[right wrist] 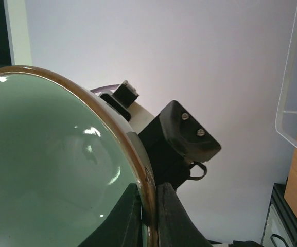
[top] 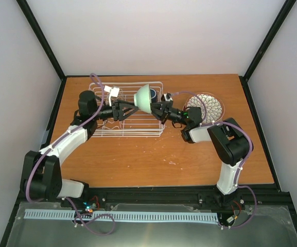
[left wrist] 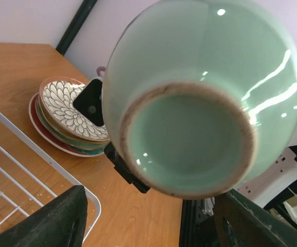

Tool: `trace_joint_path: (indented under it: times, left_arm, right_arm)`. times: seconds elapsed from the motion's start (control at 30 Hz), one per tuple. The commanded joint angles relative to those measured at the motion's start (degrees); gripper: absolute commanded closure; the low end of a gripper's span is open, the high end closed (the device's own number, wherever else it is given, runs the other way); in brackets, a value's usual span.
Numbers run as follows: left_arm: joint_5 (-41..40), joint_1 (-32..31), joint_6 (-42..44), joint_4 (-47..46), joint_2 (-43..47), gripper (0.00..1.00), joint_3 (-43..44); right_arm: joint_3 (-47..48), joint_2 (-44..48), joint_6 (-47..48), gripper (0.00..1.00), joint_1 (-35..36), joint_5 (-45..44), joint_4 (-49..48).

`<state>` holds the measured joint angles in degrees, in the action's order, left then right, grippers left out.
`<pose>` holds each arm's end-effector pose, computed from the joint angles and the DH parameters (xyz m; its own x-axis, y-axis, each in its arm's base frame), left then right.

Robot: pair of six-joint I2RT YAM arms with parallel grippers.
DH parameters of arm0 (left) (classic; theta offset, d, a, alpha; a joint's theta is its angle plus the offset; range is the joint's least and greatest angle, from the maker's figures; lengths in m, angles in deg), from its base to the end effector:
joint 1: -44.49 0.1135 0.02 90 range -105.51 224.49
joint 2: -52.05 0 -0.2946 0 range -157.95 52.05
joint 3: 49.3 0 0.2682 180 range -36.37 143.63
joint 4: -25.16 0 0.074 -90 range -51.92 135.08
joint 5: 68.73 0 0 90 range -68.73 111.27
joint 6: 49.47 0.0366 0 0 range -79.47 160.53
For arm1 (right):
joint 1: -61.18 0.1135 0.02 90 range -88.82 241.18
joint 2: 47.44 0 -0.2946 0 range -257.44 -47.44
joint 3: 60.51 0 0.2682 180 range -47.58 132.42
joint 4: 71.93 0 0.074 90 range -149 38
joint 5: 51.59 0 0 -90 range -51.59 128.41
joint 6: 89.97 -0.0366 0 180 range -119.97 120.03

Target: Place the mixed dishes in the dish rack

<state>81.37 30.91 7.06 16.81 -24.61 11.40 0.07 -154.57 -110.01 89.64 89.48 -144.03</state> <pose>0.2854 -0.1016 0.3142 -0.6326 -0.1300 -0.7635 0.7234 0.2530 -0.6424 0.3194 0.2055 0.2422 -0.9909 0.1343 -0.0060 -0.0422 -0.2678 0.9626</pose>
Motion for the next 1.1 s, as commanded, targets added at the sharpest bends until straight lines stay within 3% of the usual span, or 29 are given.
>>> trace_joint_path:
  times: [0.0,0.5,1.07]
  left_arm:
    - [0.1,0.2,-4.1,-6.9,-3.4,0.32,1.7]
    - [5.6,4.6,-8.1,-9.0,3.6,0.28,2.7]
    - [7.9,4.6,-13.1,-14.8,2.7,0.27,0.6]
  right_arm:
    - [2.3,3.4,-0.4,0.97,2.5,4.9,-11.1]
    - [1.0,0.8,-0.2,0.97,3.3,6.6,-11.1]
    - [2.2,1.0,-0.1,0.97,4.5,4.8,-11.0]
